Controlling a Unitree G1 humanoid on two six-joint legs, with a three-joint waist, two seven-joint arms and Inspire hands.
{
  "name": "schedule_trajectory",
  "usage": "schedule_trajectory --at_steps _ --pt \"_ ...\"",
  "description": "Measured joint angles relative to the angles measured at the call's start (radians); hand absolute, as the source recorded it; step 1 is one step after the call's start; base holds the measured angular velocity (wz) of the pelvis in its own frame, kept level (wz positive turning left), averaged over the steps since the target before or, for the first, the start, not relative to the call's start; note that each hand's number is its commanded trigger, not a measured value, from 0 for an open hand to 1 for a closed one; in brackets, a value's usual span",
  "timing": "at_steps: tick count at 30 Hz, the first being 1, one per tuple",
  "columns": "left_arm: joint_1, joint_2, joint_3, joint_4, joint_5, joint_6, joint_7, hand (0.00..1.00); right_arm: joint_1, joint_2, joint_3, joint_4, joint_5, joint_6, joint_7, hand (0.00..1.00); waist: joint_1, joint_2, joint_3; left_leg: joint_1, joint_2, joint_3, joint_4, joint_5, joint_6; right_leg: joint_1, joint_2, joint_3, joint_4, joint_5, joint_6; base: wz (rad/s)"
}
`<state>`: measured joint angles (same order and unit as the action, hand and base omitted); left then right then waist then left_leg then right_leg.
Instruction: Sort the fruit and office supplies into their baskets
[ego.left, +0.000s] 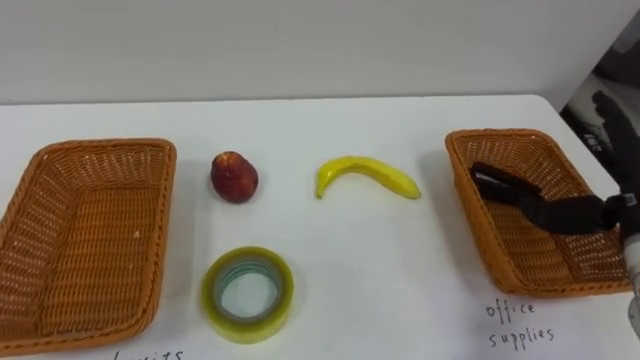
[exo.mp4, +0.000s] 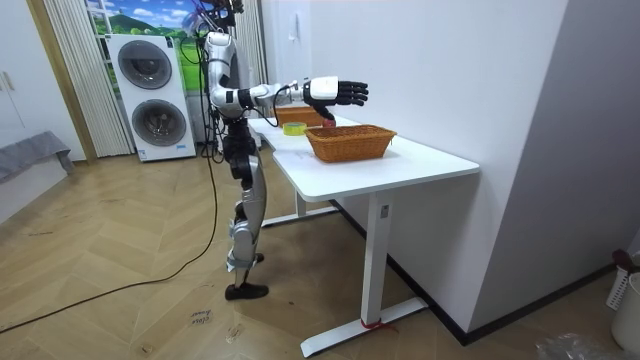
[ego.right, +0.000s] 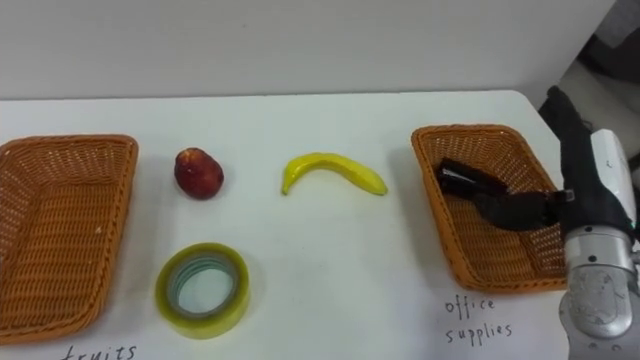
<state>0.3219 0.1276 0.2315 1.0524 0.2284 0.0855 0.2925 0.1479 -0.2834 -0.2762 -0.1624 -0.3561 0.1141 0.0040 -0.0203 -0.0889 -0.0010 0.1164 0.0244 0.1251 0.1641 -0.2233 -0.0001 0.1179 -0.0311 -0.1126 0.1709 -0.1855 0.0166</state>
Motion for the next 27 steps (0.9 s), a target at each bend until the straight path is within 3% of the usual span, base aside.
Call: schedule_trajectory --at_steps 15,21,27 --pt "-0.004 0.002 -0.003 0.006 -0.002 -0.005 0.002 0.00 -0.017 0.000 0.025 -0.023 0.025 0.000 -0.002 0.00 0.005 -0.012 0.0022 -0.006 0.000 0.000 -0.001 0.000 0.000 -0.007 0.000 0.000 0.001 0.000 0.000 0.00" --pt "-0.007 0.002 -0.009 0.001 0.007 -0.011 0.001 0.00 -0.027 0.000 0.036 -0.136 0.090 -0.004 -0.001 0.00 0.029 -0.020 0.0008 -0.005 0.000 -0.003 0.001 0.000 0.000 -0.007 0.000 -0.002 0.001 0.000 0.000 0.00" --pt "-0.013 0.002 -0.030 0.001 0.020 -0.011 0.001 0.00 -0.062 0.003 0.118 -0.231 0.215 -0.009 0.029 0.00 0.056 -0.020 0.0007 -0.001 0.001 -0.007 0.002 0.000 0.000 0.003 -0.002 -0.030 0.000 0.000 0.000 0.04"
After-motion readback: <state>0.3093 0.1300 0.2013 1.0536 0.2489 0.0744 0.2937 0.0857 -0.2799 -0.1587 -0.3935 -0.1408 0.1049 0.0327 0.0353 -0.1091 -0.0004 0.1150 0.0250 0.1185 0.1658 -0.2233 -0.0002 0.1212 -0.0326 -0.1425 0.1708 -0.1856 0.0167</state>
